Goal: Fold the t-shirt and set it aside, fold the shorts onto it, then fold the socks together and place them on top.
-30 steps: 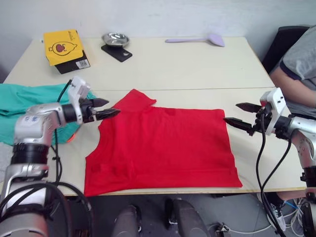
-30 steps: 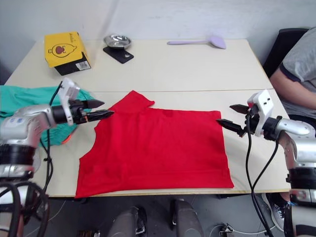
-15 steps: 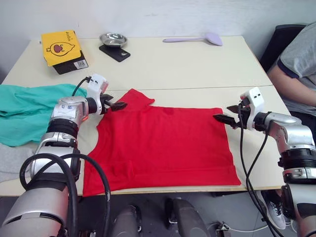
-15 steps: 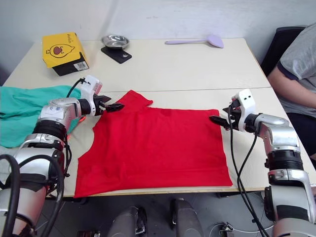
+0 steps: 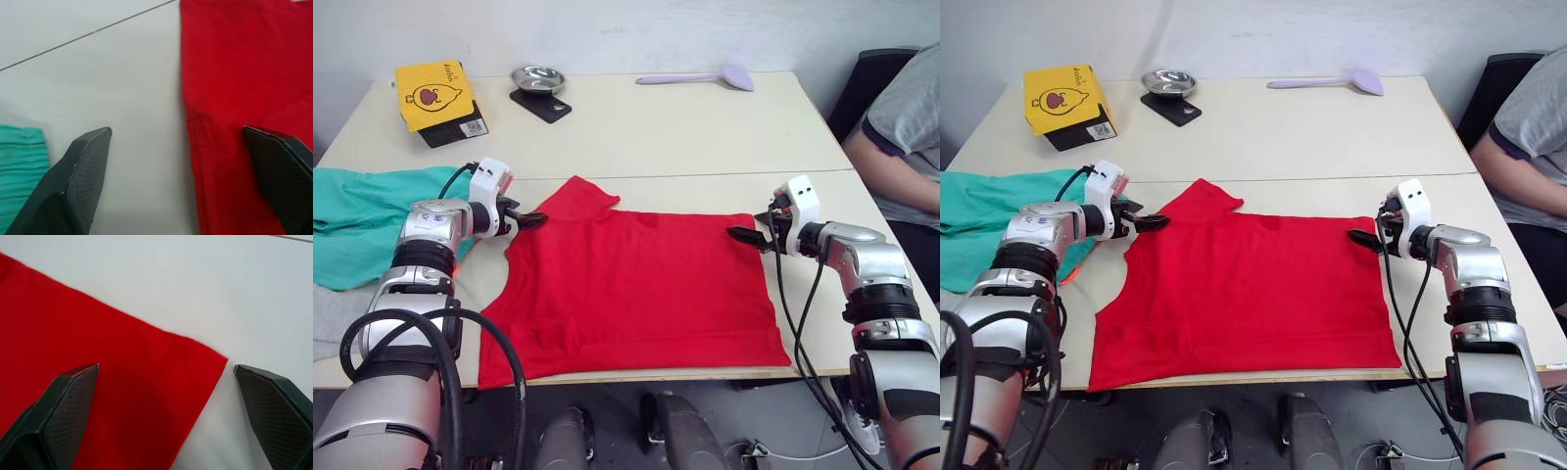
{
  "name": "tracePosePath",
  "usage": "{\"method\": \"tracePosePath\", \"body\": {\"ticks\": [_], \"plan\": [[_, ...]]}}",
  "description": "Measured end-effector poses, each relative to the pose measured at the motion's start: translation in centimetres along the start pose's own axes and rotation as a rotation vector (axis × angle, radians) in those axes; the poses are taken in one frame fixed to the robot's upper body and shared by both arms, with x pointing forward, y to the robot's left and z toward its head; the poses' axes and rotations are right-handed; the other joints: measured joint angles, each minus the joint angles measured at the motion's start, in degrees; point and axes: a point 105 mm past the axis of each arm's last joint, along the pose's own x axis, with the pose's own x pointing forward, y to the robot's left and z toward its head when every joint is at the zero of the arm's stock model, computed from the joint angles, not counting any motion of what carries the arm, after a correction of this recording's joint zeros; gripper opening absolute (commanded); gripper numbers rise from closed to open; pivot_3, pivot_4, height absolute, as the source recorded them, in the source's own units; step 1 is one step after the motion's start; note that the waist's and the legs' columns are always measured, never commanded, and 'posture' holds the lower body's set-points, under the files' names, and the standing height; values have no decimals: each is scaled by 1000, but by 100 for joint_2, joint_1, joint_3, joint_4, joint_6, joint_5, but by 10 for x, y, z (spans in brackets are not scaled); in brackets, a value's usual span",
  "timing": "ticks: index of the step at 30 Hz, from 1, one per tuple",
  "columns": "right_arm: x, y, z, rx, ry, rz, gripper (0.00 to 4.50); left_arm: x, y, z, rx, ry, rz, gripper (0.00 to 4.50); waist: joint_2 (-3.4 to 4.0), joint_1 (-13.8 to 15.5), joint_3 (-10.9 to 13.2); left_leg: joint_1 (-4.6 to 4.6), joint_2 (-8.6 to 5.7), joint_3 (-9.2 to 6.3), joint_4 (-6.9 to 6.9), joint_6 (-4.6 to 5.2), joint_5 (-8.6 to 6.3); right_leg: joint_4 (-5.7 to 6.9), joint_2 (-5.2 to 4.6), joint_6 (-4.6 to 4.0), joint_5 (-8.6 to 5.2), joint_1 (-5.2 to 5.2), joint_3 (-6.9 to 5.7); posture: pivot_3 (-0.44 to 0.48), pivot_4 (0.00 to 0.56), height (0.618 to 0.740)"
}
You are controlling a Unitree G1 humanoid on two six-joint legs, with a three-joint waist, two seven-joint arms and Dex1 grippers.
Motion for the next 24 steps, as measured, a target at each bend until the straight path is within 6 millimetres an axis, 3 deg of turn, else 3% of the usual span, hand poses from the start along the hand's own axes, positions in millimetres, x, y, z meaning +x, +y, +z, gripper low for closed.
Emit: {"method": "tracePosePath", "body": {"ticks": [1,4,13,16,24], "plan": [[0,-1,0,0,2,-4,4117,3,-3,0,-4,-5,-10,4500,0,3,0,0,0,0,1,0,0,2,0,0,0,0,0,0,150,740],[5,0,1,4,-2,-5,3226,8,-9,1,3,-14,-29,3873,1,28,0,1,-1,0,7,0,0,10,-2,0,0,0,1,0,150,740],[8,-1,-1,-16,-17,10,0,18,-19,0,25,-58,-52,932,1,39,0,1,-1,0,9,0,0,14,-3,0,0,0,1,0,150,740],[7,1,2,-36,-38,24,0,16,-17,-3,26,-103,-49,27,0,35,0,1,-1,0,7,0,0,12,-3,0,0,0,1,0,150,740],[-2,7,7,-129,-129,69,0,5,-27,10,99,-274,-145,27,0,11,0,1,0,1,3,0,0,11,-1,0,0,-1,2,0,150,740]]}}
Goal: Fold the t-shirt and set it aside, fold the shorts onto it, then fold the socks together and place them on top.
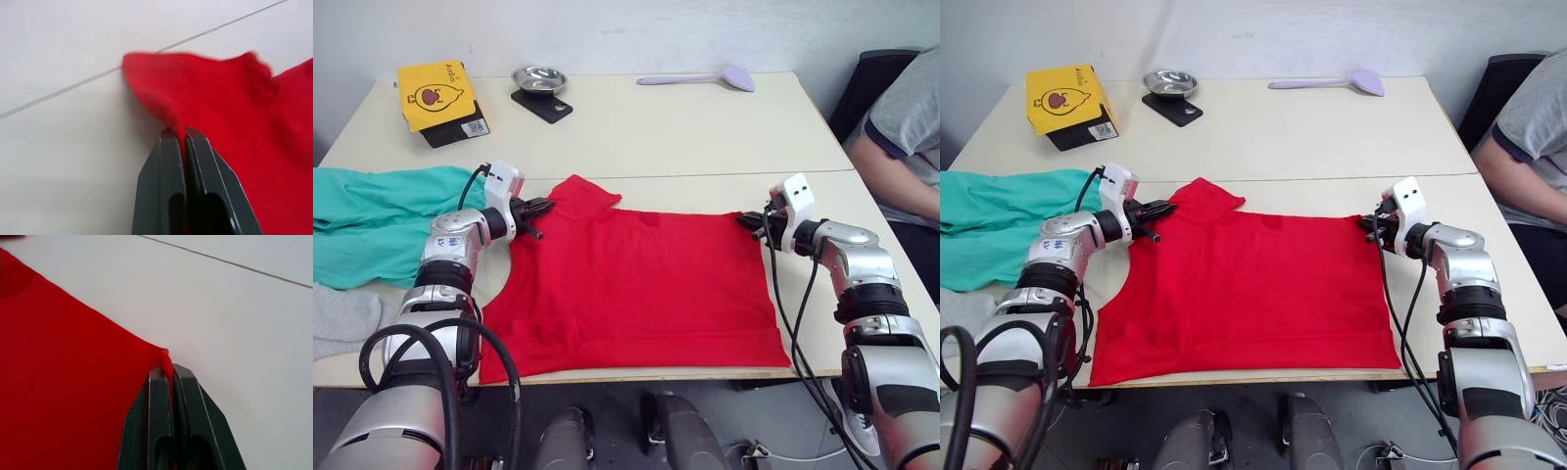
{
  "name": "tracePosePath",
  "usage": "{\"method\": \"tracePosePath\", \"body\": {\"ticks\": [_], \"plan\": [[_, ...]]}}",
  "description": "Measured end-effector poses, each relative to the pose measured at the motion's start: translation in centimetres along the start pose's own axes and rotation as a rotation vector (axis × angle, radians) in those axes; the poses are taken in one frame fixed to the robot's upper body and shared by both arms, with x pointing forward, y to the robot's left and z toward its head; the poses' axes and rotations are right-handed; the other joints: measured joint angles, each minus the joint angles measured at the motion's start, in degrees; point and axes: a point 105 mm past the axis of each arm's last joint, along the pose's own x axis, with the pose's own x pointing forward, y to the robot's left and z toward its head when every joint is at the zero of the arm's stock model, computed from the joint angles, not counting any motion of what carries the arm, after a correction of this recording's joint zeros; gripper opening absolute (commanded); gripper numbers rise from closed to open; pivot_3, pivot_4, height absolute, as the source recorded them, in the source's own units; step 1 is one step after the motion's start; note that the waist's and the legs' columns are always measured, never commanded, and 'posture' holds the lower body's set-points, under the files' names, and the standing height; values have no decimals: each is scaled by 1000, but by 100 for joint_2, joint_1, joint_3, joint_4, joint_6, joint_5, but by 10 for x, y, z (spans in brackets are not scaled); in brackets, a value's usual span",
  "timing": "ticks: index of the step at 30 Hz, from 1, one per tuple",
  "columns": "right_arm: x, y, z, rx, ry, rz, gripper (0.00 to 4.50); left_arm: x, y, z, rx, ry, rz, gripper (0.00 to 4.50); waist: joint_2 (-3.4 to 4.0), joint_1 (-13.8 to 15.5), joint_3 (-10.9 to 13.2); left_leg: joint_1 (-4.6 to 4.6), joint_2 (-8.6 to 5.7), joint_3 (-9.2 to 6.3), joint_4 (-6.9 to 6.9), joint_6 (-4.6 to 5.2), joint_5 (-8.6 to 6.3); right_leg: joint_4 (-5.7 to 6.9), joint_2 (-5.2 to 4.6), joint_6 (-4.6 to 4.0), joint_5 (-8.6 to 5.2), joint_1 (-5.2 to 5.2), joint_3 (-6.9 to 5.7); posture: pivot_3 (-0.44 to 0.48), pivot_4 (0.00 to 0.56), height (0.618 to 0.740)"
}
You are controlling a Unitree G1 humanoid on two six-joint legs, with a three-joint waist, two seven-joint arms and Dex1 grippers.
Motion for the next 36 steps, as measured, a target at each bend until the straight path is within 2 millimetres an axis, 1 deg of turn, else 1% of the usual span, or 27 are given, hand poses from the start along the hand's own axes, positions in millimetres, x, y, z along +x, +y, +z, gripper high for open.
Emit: {"method": "tracePosePath", "body": {"ticks": [6,11,14,16,18,22,27,33,36], "plan": [[-18,-1,3,-43,-53,11,0,-14,-6,-12,6,-2,-31,27,0,-21,0,0,1,-2,-1,0,0,0,1,0,0,0,0,0,150,740],[-28,5,4,-74,-67,41,0,-24,-11,-8,66,-7,-59,27,0,-24,0,2,1,-2,-3,0,0,0,0,0,0,0,3,0,150,740],[-41,6,-9,-80,-40,54,0,-35,-13,-16,89,8,-67,27,0,-17,0,3,2,-3,-8,0,0,-5,0,0,0,0,3,0,150,740],[-44,10,-16,-84,-36,70,0,-39,-16,-23,95,16,-76,27,0,-17,0,3,1,-2,-5,1,1,-4,0,0,0,1,3,0,150,740],[-47,14,-19,-94,-46,92,0,-41,-18,-27,104,17,-81,27,0,-18,0,3,1,-2,-2,2,1,-1,0,0,0,1,4,0,150,740],[-54,19,-20,-136,-80,113,0,-45,-21,-27,134,-8,-83,27,0,-14,0,5,1,-4,-6,2,1,-1,0,0,0,2,3,0,150,740],[-60,24,-36,-145,-65,126,0,-56,-26,-39,151,13,-85,27,0,-21,0,8,1,-2,-10,2,1,-2,0,0,0,2,6,0,150,740],[-65,30,-44,-178,-65,155,0,-63,-31,-41,151,3,-79,27,0,-10,0,9,1,-4,-11,3,1,-3,0,0,0,4,5,0,150,740],[-67,32,-52,-185,-35,168,0,-68,-31,-47,144,27,-72,27,0,-11,0,11,2,-4,-13,3,1,-5,0,0,0,5,6,0,150,740]]}}
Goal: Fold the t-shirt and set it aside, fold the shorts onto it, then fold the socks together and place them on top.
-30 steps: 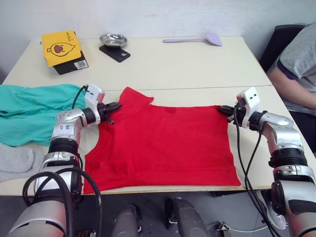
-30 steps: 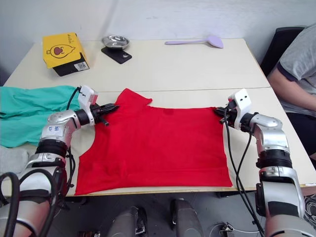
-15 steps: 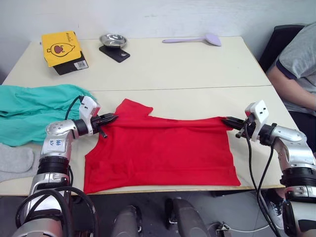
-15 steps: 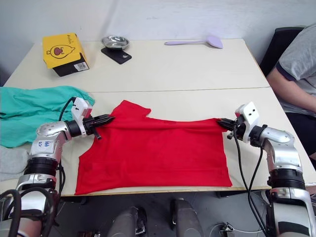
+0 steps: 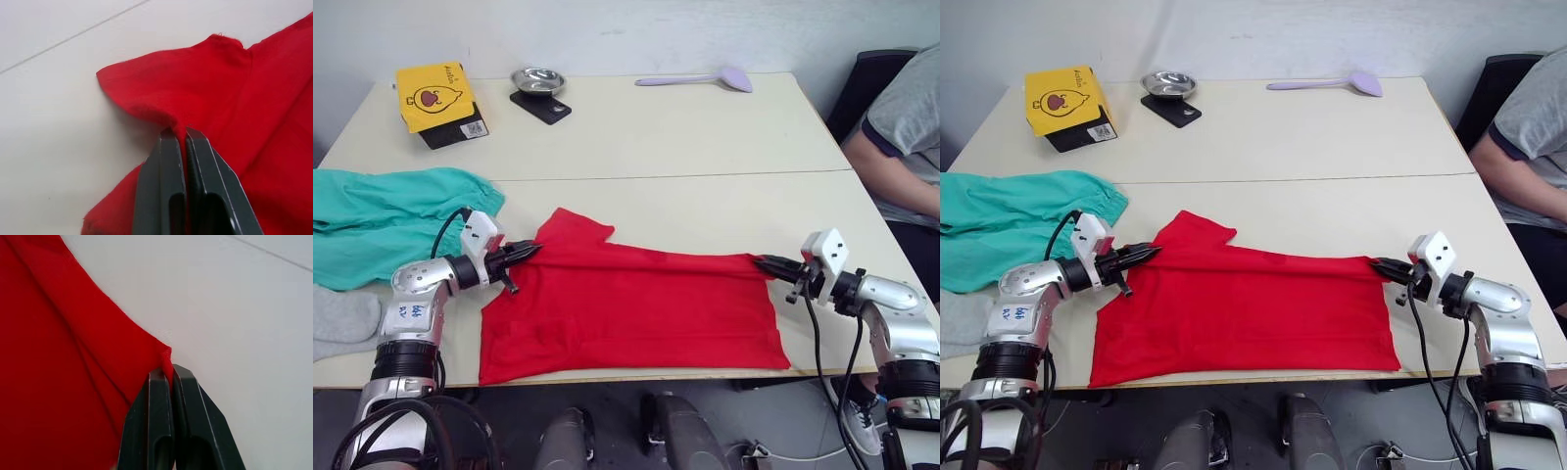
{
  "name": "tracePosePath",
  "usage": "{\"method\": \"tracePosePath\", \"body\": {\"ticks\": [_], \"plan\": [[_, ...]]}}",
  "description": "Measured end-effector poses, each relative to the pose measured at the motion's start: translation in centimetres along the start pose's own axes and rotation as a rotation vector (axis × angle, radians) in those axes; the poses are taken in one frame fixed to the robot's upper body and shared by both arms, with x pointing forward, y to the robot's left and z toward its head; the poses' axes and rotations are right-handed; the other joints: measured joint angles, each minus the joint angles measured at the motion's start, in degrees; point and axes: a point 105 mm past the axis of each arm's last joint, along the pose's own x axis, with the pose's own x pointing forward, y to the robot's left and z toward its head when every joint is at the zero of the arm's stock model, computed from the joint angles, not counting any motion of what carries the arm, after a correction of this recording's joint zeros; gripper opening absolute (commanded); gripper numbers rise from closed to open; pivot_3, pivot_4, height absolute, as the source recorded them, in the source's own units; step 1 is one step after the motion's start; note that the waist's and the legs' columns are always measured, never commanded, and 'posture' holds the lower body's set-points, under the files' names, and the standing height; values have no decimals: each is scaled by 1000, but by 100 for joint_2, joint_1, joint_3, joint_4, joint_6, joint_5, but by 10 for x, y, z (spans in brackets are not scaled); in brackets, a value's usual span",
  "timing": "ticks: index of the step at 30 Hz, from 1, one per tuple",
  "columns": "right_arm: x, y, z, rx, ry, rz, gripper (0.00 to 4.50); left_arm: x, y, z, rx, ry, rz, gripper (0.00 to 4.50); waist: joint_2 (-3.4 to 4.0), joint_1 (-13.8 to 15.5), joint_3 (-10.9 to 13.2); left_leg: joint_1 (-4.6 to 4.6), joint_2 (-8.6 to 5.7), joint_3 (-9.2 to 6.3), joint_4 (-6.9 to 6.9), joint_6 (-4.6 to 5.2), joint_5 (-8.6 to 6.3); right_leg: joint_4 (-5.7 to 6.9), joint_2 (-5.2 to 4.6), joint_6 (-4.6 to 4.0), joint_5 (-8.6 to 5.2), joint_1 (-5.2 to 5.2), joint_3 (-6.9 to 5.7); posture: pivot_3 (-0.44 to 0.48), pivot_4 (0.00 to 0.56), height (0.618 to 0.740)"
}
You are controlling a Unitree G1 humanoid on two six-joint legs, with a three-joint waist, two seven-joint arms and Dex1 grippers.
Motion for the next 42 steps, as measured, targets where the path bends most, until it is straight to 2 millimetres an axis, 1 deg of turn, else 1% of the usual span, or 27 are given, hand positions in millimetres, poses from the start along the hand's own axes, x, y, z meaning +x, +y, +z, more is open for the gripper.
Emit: {"method": "tracePosePath", "body": {"ticks": [1,4,8,10,13,14,15,16,18,19,20,23,26,27,32,35,39,42], "plan": [[0,0,-1,1,4,2,0,-1,-1,-2,-10,8,-3,27,0,-3,0,0,0,0,1,0,0,1,0,0,0,0,1,0,150,740],[1,0,0,27,0,4,681,-3,-3,-3,-64,24,-13,695,0,1,0,1,0,-3,0,0,0,1,0,0,0,2,-1,0,150,740],[-4,1,4,28,-2,33,2056,-15,1,1,-98,89,-24,1957,0,-2,0,2,0,-3,-4,0,0,-2,0,-1,0,2,-1,0,150,740],[-10,3,14,5,-13,67,2765,-19,3,7,-182,112,-42,2609,0,12,1,0,-1,-5,-3,0,0,0,0,0,0,2,-2,0,150,740],[-21,5,36,-28,-42,114,3809,-24,11,24,-294,136,-56,3559,-1,35,1,-1,-1,-11,-2,0,-1,-1,1,0,0,3,-4,0,150,740],[-25,5,44,-36,-57,123,4097,-25,15,36,-312,132,-56,3852,-1,45,1,-1,-2,-14,-1,0,-1,-3,1,0,0,4,-5,0,150,740],[-27,7,53,-54,-70,138,4488,-24,19,49,-316,124,-53,4232,-1,51,1,3,-2,-16,-2,0,-1,-6,1,0,-1,12,-7,0,150,740],[-27,8,55,-58,-75,143,4500,-23,20,53,-315,121,-53,4487,-1,56,1,9,-2,-19,-3,-1,-2,-11,1,0,-1,20,-9,0,150,740],[-26,13,59,-62,-81,158,4500,-18,22,60,-344,134,-65,4487,-1,56,1,19,-2,-24,-6,-2,-3,-22,2,0,-1,36,-15,0,150,740],[-26,15,59,-56,-80,157,4500,-11,23,58,-391,149,-69,4487,-1,62,1,19,-4,-25,-4,-2,-3,-20,2,0,-1,37,-16,0,150,740],[-25,16,60,-58,-83,161,4500,-9,24,58,-401,153,-69,4487,-2,58,1,16,-2,-26,-3,-2,-3,-22,3,0,0,36,-17,0,150,740],[-21,21,64,-52,-95,160,4500,11,26,49,-486,196,-53,4487,-3,61,2,14,-3,-29,-1,-2,-3,-23,3,0,0,38,-19,0,150,740],[-16,24,68,-57,-112,154,4500,31,29,37,-501,252,-17,4487,-4,59,3,13,-4,-29,-1,-2,-3,-25,4,0,0,38,-20,0,150,740],[-15,25,69,-57,-117,152,4500,35,28,35,-506,260,-12,4487,-5,56,3,10,-3,-29,-1,-2,-3,-25,4,0,0,35,-20,0,150,740],[-13,29,69,-55,-118,139,4500,57,27,39,-533,240,-25,4487,-6,69,4,9,-5,-30,4,-1,-3,-25,2,0,0,38,-23,0,150,740],[-14,31,67,-51,-114,130,4500,65,24,39,-509,243,-40,4487,-5,69,3,14,-6,-31,4,-1,-3,-24,1,0,0,41,-23,0,150,740],[-16,34,62,-41,-107,120,4500,68,21,37,-456,279,-66,3622,-5,71,3,23,-7,-43,4,-2,-3,-33,1,1,-1,62,-33,0,150,740],[-19,34,60,-35,-105,105,4500,68,22,34,-442,285,-66,2633,-5,70,3,23,-8,-46,4,0,-4,-34,-1,1,-1,66,-35,0,150,740]]}}
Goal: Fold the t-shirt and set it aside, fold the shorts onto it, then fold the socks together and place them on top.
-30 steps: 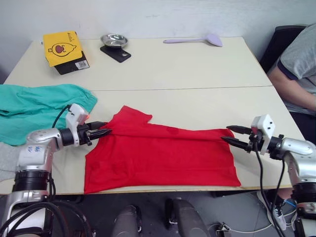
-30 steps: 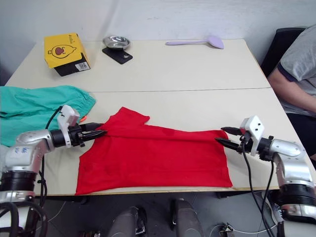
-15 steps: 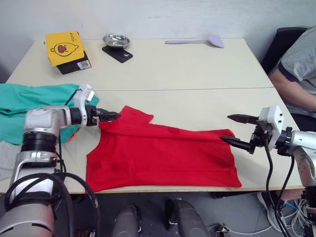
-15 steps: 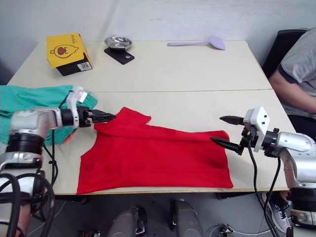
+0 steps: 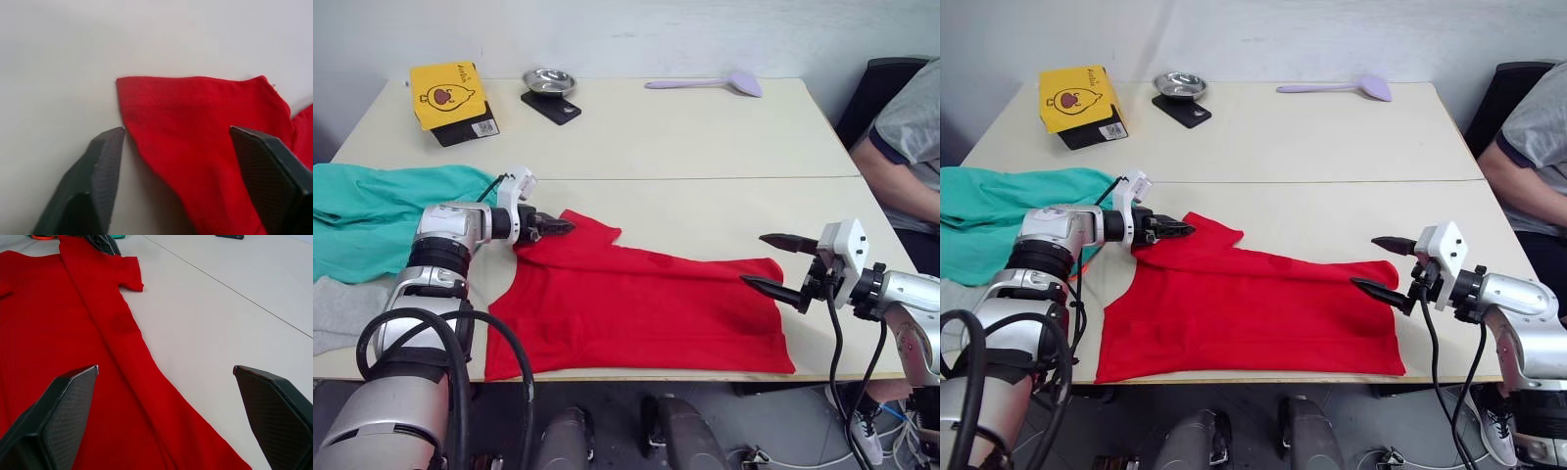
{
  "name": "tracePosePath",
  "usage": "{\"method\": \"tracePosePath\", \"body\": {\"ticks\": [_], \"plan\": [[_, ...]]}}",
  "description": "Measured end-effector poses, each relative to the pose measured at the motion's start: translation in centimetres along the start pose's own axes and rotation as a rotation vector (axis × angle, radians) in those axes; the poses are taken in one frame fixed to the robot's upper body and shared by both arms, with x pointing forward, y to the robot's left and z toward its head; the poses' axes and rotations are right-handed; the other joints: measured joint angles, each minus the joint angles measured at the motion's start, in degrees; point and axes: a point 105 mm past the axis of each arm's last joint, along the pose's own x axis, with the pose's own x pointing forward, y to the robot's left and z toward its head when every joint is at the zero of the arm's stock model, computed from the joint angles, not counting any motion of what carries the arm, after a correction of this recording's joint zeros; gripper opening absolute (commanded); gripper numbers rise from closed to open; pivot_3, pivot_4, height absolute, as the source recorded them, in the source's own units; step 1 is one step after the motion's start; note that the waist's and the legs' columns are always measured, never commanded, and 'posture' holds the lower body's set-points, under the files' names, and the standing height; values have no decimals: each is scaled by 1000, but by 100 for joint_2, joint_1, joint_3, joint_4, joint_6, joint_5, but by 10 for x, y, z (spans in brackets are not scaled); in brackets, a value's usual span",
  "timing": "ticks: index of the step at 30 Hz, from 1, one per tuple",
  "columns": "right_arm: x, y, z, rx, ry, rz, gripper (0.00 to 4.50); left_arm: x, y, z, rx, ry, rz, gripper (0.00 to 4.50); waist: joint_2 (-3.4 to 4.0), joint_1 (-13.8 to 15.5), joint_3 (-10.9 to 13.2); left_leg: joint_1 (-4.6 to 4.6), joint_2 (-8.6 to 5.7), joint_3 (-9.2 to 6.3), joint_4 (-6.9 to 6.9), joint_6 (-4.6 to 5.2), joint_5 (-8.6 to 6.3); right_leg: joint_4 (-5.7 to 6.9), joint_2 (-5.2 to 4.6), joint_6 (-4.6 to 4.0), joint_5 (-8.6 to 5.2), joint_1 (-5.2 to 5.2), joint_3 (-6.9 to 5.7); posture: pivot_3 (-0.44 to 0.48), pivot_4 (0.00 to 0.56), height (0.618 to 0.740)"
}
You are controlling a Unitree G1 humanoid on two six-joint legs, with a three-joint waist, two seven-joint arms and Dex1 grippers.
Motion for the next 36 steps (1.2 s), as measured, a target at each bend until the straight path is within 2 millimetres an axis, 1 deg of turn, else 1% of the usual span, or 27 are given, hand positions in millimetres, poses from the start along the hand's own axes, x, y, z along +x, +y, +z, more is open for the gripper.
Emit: {"method": "tracePosePath", "body": {"ticks": [3,6,8,10,13,14,18,22,24,28,30,33,36], "plan": [[-3,-3,1,-2,-4,-22,4500,2,1,0,16,-15,4,1655,0,0,0,-1,1,-4,0,0,0,0,0,0,0,0,-2,0,150,740],[-3,-2,3,-12,-7,-24,4500,7,0,-3,49,-72,-23,699,-1,0,1,-3,2,-6,0,0,0,0,0,0,0,0,-4,0,150,740],[-3,-1,1,-5,-3,-24,4500,5,-3,-1,66,-128,-68,59,-8,-10,5,-7,4,-5,-1,-1,0,0,2,0,0,-4,-5,0,150,740],[-4,1,-3,7,6,-22,4500,0,-7,6,93,-196,-115,19,-9,-12,5,-6,4,-4,-1,-2,0,0,2,0,0,-5,-6,0,150,740],[-5,2,-4,11,9,-20,4500,-11,-12,10,221,-244,-172,19,-9,-20,5,-3,5,-2,-2,-2,0,0,3,0,0,-3,-6,0,150,740],[-5,2,-4,11,9,-18,4500,-16,-15,8,300,-254,-191,19,-8,-26,5,0,6,0,-4,-3,0,0,3,-1,0,-3,-4,0,150,740],[-6,4,-6,18,15,-10,4500,-31,-22,-6,504,-252,-253,19,-8,-9,5,-4,7,-3,-1,-3,0,-1,3,-1,0,-3,-5,0,150,740],[-6,6,-7,16,17,3,4500,-43,-34,-12,689,-260,-321,19,-8,-4,5,-4,5,-4,1,5,-4,-4,1,-1,0,2,-5,0,150,740],[-7,7,-9,18,21,8,4500,-51,-36,-22,769,-237,-337,19,-7,-4,4,-2,5,-5,-2,6,-5,-6,1,-1,0,3,-5,0,150,740],[-9,7,-14,24,29,9,4500,-55,-46,-34,871,-227,-371,19,-8,-10,4,-2,5,-6,-1,10,-7,-7,1,-1,0,5,-5,0,150,740],[-11,5,-19,30,40,3,4500,-57,-52,-44,936,-210,-394,19,-7,-17,4,-1,6,-5,-3,10,-8,-8,1,-1,0,5,-4,0,150,740],[-13,4,-23,32,53,-4,4500,-60,-55,-61,997,-189,-406,19,-7,-13,4,-1,8,-8,-4,10,-8,-8,3,-1,0,5,-6,0,150,740],[-15,3,-27,31,62,-10,4500,-65,-57,-67,1053,-176,-401,19,-7,-7,4,0,7,-11,-6,35,-22,-8,1,0,0,6,-6,0,150,740]]}}
